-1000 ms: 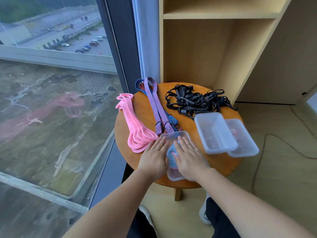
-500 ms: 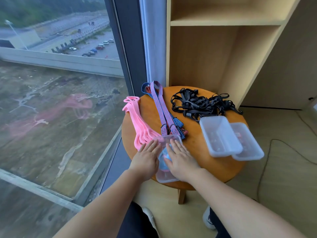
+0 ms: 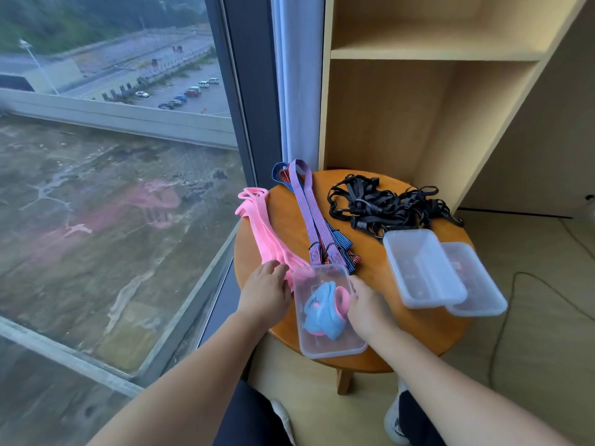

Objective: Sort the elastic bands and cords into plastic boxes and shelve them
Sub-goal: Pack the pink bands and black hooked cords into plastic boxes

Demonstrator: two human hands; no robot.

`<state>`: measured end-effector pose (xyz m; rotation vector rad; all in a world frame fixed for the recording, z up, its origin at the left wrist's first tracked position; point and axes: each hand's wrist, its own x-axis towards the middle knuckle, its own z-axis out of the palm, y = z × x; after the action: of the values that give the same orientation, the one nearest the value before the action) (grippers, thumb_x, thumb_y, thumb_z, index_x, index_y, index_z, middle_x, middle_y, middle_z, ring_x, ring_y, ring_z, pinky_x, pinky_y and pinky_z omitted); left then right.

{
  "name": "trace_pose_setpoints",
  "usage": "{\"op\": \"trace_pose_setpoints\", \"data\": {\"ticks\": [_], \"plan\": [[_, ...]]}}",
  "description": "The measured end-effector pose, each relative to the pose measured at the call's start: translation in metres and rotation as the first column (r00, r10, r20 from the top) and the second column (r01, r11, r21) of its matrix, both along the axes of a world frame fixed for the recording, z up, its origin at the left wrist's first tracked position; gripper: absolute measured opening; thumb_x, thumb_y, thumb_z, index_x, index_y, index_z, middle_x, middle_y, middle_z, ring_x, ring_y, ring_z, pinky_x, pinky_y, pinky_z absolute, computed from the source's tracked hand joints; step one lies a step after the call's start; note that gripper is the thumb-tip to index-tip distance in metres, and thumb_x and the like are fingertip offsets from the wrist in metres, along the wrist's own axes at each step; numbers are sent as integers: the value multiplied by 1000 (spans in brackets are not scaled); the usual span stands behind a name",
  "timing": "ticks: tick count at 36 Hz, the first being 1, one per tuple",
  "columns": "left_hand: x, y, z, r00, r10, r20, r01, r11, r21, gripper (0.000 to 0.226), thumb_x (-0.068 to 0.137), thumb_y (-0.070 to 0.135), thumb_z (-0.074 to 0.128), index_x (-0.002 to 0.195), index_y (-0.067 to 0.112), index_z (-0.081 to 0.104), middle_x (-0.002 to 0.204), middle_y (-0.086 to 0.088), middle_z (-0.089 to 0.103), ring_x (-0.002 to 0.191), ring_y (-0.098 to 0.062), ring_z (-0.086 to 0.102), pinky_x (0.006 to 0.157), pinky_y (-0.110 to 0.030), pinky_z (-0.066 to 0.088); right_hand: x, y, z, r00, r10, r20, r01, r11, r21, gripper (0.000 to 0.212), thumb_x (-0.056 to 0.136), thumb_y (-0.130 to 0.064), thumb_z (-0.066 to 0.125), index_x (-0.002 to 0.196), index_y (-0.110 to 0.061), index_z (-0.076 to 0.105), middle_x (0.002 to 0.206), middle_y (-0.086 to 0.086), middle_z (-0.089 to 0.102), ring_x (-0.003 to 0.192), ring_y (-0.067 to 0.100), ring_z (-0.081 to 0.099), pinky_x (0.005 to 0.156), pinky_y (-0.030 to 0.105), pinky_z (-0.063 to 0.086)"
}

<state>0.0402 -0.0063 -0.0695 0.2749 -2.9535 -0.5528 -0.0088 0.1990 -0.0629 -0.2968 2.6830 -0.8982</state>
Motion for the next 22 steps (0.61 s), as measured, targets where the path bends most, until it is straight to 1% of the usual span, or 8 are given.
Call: {"op": "trace_pose_setpoints", "data": {"ticks": [3, 7, 10, 12, 14, 17, 20, 22], "plan": [[0, 1, -6, 1000, 24, 10, -24, 1000, 7, 37, 92, 16, 49, 127, 8, 57, 131, -10, 55, 119, -31, 49, 98, -37, 39, -1, 2, 1, 999, -54, 7, 54, 997, -49, 44, 96, -12, 45, 138, -23, 52, 122, 12, 65, 110, 31, 58, 78, 27, 40], [3, 4, -9, 1000, 19, -1, -19, 999, 26, 32, 93, 14, 49, 122, 7, 59, 125, -11, 58, 118, -33, 50, 98, -39, 39, 3, 5, 4, 999, -36, 10, 36, 999, -2, 40, 98, -13, 44, 137, -18, 52, 124, 12, 63, 113, 31, 57, 87, 32, 45], [4, 2, -11, 999, 27, 17, -27, 999, 18, 33, 91, 14, 49, 122, 7, 59, 125, -12, 57, 116, -34, 51, 96, -39, 40, 3, 9, 9, 1000, -16, -12, 16, 1000, 13, 39, 98, -14, 44, 136, -17, 52, 118, 10, 65, 107, 29, 59, 82, 31, 45], [2, -2, -11, 997, 43, 69, -44, 999, 10, 41, 91, 15, 46, 131, 13, 54, 135, -10, 52, 121, -34, 48, 97, -38, 40, 2, 11, 13, 1000, 3, -27, -2, 999, 41, 43, 99, -13, 43, 141, -17, 47, 121, 12, 64, 111, 31, 58, 87, 33, 46], [-1, -5, -11, 987, 49, 153, -50, 999, 1, 55, 90, 16, 45, 144, 26, 44, 152, -9, 36, 134, -33, 39, 104, -40, 37, 1, 13, 17, 999, 21, -39, -19, 998, 55, 43, 99, -14, 43, 142, -14, 47, 121, 13, 64, 112, 32, 57, 89, 34, 45], [-11, -9, -8, 973, -21, 229, 38, 997, -71, 71, 87, 11, 47, 152, 37, 29, 163, -4, 13, 145, -28, 24, 112, -38, 27, 2, 16, 22, 995, 44, -87, -38, 997, 72, 31, 97, -13, 45, 125, -9, 59, 112, 12, 67, 104, 33, 59, 84, 36, 47], [-28, -13, 0, 962, -88, 258, 141, 970, -197, 73, 88, 10, 47, 153, 34, 25, 164, 1, 11, 140, -27, 28, 107, -38, 30, 3, 18, 24, 992, 59, -110, -49, 994, 93, 27, 96, -12, 46, 117, -5, 62, 110, 12, 67, 103, 33, 59, 84, 40, 49], [-39, -13, 4, 943, -110, 315, 196, 946, -258, 67, 90, 12, 47, 151, 32, 31, 163, 3, 15, 136, -27, 32, 102, -38, 34, 3, 20, 25, 990, 81, -114, -70, 993, 98, 24, 96, -12, 46, 110, -4, 63, 106, 12, 67, 99, 32, 59, 82, 40, 49]]}}
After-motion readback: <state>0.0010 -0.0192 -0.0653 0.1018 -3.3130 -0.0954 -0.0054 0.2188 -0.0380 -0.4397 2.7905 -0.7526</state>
